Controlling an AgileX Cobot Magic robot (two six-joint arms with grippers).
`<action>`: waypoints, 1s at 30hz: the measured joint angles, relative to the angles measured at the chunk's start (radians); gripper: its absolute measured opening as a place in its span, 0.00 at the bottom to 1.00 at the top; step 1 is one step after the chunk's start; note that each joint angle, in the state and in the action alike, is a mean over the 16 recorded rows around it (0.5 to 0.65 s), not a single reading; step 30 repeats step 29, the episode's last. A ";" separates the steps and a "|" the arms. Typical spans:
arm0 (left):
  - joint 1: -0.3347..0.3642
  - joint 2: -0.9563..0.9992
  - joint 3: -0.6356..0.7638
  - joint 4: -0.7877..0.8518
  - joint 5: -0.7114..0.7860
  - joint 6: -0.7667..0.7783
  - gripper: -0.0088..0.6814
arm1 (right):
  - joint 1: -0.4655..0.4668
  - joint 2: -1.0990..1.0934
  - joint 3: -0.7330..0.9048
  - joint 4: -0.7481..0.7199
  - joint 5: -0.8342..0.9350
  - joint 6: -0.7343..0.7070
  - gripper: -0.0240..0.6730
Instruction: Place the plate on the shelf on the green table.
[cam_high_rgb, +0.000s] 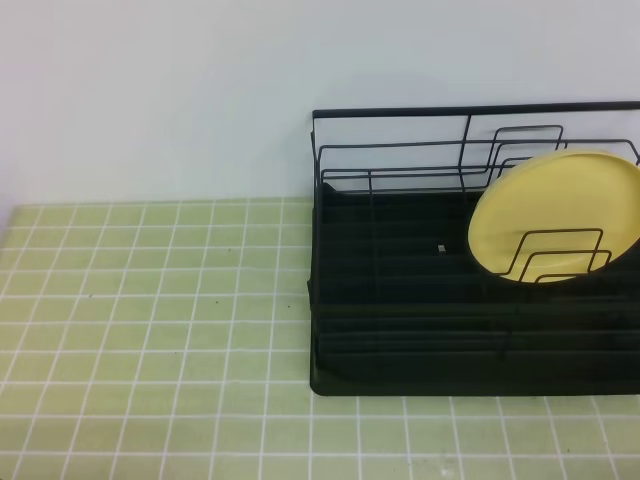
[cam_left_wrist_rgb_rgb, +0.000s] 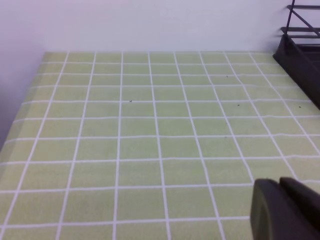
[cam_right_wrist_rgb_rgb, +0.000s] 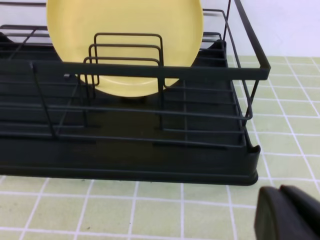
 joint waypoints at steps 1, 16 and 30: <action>0.000 0.000 0.000 0.000 0.000 0.000 0.01 | 0.000 0.000 0.000 0.000 0.000 0.000 0.03; 0.000 0.000 0.000 0.000 0.000 0.000 0.01 | 0.000 0.000 0.000 0.000 0.000 0.002 0.03; 0.000 0.002 0.004 0.001 -0.001 0.000 0.01 | 0.000 0.000 0.000 0.000 0.000 0.002 0.03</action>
